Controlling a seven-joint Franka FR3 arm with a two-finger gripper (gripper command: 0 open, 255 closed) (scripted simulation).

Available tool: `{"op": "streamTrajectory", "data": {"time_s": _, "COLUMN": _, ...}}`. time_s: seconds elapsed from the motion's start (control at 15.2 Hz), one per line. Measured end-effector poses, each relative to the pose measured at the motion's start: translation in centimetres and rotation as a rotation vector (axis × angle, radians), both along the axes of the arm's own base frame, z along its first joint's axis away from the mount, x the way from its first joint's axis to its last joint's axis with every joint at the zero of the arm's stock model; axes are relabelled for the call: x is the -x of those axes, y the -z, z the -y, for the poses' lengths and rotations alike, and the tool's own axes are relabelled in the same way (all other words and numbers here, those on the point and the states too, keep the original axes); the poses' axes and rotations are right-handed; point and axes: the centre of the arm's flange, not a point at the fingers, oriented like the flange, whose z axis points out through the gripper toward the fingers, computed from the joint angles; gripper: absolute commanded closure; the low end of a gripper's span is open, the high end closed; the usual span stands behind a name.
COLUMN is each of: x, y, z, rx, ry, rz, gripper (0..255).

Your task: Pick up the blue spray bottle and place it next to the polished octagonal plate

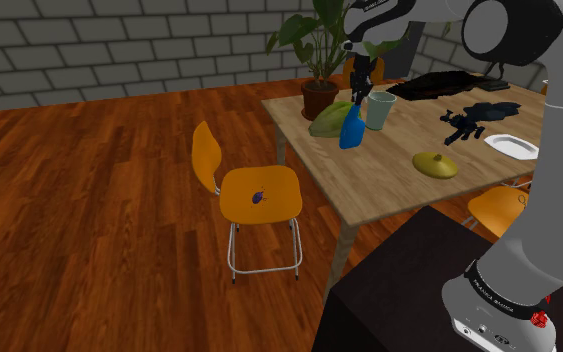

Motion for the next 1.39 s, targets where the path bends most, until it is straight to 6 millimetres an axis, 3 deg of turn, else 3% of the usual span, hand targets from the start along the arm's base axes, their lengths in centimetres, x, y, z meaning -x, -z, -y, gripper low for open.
{"op": "streamTrajectory", "data": {"time_s": 0.33, "x": -0.1, "y": -1.0, "z": 0.0, "rx": 0.000, "ry": 0.000, "rz": 0.000, "gripper": 255}}
{"op": "streamTrajectory", "data": {"time_s": 1.39, "x": 0.7, "y": -9.0, "z": 0.3, "rx": 0.000, "ry": 0.000, "rz": 0.000, "gripper": 255}}
